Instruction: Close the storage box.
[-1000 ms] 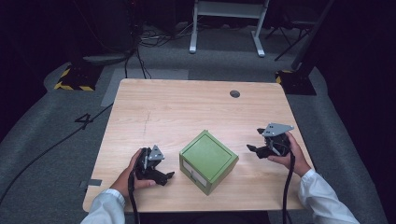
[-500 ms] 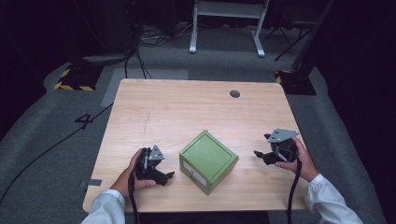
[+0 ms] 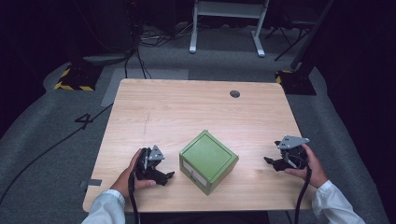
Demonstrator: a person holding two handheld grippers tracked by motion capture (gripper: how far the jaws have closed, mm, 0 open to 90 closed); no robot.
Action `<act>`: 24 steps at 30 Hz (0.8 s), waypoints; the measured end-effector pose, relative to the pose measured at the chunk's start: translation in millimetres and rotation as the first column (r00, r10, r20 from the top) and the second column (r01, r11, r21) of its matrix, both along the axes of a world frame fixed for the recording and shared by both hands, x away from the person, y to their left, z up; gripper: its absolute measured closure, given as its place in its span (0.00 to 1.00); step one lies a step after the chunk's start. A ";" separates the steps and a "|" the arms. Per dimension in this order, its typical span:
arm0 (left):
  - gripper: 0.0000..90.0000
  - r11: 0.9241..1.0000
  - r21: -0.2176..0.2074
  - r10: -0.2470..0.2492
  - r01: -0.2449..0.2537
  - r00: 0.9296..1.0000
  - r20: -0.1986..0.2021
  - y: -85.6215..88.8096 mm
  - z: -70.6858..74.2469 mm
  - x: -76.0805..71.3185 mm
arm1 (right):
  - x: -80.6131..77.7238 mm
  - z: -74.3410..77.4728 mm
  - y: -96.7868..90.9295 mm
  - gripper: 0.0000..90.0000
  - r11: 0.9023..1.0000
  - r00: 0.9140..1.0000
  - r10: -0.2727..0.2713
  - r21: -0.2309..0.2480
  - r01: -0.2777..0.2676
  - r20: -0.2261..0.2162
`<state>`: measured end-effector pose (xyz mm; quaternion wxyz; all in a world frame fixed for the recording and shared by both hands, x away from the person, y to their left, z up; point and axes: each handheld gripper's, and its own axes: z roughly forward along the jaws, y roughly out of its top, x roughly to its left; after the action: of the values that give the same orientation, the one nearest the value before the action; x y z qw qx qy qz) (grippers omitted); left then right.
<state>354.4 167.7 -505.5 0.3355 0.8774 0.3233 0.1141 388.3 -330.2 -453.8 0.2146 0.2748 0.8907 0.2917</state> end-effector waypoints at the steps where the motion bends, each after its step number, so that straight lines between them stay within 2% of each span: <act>1: 0.00 1.000 0.000 0.000 0.000 1.000 0.000 0.0 0.0 0.0 | -0.8 -1.9 -2.8 0.23 1.000 1.000 -0.003 -0.001 0.003 -0.003; 15: 0.01 1.000 0.000 0.004 -0.004 1.000 0.000 -0.1 0.0 -0.4 | -12.3 -26.2 -37.2 0.23 0.997 0.996 -0.077 0.020 0.078 -0.039; 19: 0.01 1.000 0.000 0.004 -0.004 1.000 0.001 -0.1 0.0 -0.4 | -15.9 -34.7 -47.3 0.23 0.992 0.992 -0.108 0.061 0.112 -0.064; 24: 0.01 1.000 0.000 0.005 -0.005 1.000 0.000 -0.1 0.0 -0.5 | -23.5 -41.9 -62.3 0.23 0.978 0.987 -0.142 0.143 0.152 -0.080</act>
<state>354.0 167.6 -505.5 0.3354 0.8765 0.3256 0.1150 364.8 -392.5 -495.8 0.1833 0.3652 0.8505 0.3311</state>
